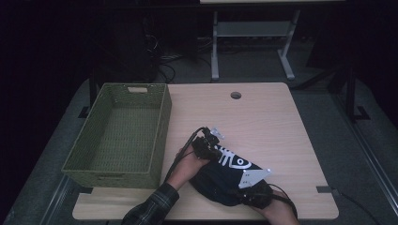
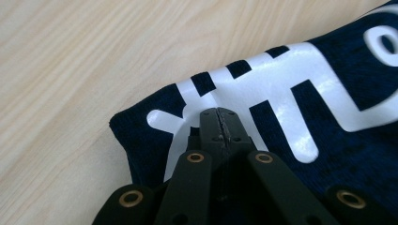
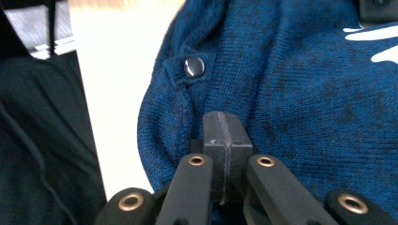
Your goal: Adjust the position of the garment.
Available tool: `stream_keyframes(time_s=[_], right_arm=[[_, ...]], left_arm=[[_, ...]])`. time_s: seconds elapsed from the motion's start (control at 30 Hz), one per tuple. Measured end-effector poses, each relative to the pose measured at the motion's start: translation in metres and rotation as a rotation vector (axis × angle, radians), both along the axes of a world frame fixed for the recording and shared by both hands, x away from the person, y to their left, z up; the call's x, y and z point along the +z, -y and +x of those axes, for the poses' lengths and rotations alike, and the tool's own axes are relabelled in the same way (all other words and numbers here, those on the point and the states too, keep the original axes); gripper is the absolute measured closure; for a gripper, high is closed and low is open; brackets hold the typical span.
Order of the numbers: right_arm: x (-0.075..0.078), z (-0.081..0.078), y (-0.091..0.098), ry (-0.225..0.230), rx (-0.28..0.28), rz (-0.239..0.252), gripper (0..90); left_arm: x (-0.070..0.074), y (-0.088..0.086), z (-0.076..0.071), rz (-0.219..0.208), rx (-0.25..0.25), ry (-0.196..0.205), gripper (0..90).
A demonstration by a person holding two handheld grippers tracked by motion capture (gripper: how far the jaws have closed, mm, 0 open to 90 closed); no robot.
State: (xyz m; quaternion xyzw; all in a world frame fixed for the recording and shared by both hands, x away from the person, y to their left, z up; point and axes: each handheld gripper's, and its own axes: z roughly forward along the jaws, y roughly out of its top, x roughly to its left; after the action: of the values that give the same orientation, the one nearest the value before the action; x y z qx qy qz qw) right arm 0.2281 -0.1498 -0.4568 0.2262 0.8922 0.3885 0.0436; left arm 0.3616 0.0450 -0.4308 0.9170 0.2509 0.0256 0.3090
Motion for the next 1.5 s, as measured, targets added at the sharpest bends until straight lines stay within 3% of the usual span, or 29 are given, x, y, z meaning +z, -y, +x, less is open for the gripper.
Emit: stream_keyframes(time_s=[0.07, 0.2, 0.33, 0.4, 0.5, 0.6, 0.73, 0.87, 0.9, 1.0, 1.2, 1.27, 1.4, 1.5], right_arm=[[0.005, -0.001, 0.005, 0.008, -0.007, 0.032, 88.2], [0.017, -0.003, 0.02, 0.052, -0.056, 0.063, 87.6], [0.018, 0.002, 0.036, 0.074, -0.115, 0.064, 87.6], [0.015, 0.005, 0.041, 0.068, -0.139, 0.037, 87.6], [0.008, 0.007, 0.041, 0.047, -0.162, -0.005, 88.7], [-0.001, 0.01, 0.038, 0.026, -0.167, -0.046, 89.8], [-0.003, 0.011, 0.036, 0.029, -0.163, -0.048, 89.2], [0.006, 0.005, 0.047, 0.055, -0.189, -0.002, 77.9], [0.007, 0.005, 0.05, 0.067, -0.193, 0.003, 77.2], [0.011, 0.002, 0.063, 0.079, -0.235, 0.008, 71.7], [0.008, 0.0, 0.096, 0.094, -0.384, -0.016, 51.1], [0.004, 0.003, 0.108, 0.09, -0.435, -0.03, 42.5], [-0.006, 0.011, 0.127, 0.039, -0.531, -0.041, 26.0], [-0.013, 0.017, 0.132, 0.029, -0.563, -0.057, 16.4]], left_arm=[[0.009, -0.006, -0.005, -0.036, 0.0, -0.009, 89.8], [0.021, -0.018, -0.02, -0.069, 0.011, -0.014, 89.1], [0.014, -0.031, -0.027, -0.033, 0.03, -0.028, 86.4], [0.006, -0.033, -0.026, -0.018, 0.051, -0.039, 86.5], [-0.003, -0.035, -0.023, 0.048, 0.047, -0.019, 87.9], [-0.007, -0.035, -0.022, 0.049, 0.046, -0.021, 89.6], [-0.006, -0.034, -0.021, 0.042, 0.052, -0.023, 88.8], [0.005, -0.041, -0.019, 0.002, 0.073, -0.031, 70.8], [0.006, -0.042, -0.019, -0.025, 0.098, -0.035, 67.6], [0.008, -0.047, -0.015, -0.033, 0.095, -0.066, 55.4], [0.004, -0.05, -0.011, -0.014, 0.12, -0.051, 35.5], [-0.001, -0.049, -0.01, -0.019, 0.13, -0.058, 31.5], [-0.007, -0.048, -0.009, -0.009, 0.13, -0.077, 26.0], [-0.011, -0.048, -0.007, -0.01, 0.126, -0.082, 24.3]])
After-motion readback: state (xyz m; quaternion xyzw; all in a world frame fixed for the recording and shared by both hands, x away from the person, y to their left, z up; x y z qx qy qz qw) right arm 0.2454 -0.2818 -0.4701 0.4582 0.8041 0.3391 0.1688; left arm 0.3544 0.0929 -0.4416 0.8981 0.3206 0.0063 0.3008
